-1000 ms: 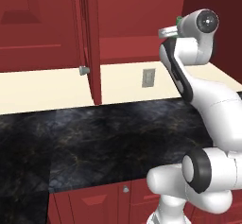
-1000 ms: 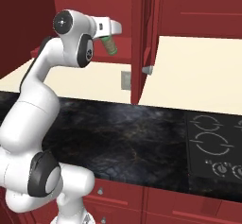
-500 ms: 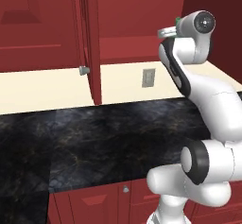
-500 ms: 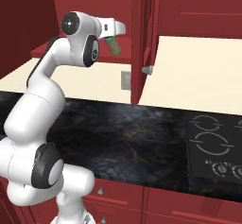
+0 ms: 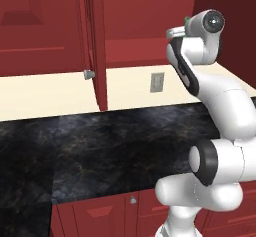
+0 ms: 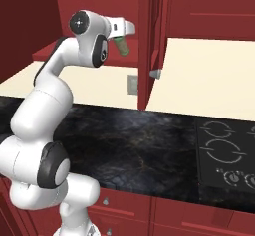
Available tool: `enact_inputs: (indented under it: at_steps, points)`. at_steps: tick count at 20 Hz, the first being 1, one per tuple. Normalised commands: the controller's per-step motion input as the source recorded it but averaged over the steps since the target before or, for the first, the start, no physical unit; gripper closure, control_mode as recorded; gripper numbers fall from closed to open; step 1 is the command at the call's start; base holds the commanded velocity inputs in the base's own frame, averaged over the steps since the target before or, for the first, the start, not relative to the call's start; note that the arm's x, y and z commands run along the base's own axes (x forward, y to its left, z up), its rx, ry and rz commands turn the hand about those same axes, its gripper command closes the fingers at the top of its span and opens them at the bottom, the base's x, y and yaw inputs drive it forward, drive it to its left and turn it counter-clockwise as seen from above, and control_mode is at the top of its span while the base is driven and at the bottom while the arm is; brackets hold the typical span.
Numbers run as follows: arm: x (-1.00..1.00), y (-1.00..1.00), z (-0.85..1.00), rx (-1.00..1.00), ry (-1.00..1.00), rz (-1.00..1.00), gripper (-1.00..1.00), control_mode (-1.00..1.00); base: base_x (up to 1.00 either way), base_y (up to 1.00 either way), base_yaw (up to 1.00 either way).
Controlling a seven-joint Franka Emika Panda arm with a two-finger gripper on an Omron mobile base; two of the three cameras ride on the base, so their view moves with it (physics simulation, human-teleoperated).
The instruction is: Sort all alcoholic drinks to one cabinet, and non-alcoholic drinks to the other.
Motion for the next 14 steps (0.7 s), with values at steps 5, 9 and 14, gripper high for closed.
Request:
enact_inputs:
  at_steps: [5,9,14]
  points:
    - [0.22,-0.01,0.0,0.0,0.0,0.0,1.0,-1.0,0.0,0.0,0.0]
    - [0.23,0.0,0.0,0.0,0.0,0.0,1.0,-1.0,0.0,0.0,0.0]
    - [0.22,0.0,0.0,0.0,0.0,0.0,1.0,-1.0,0.0,0.0,0.0]
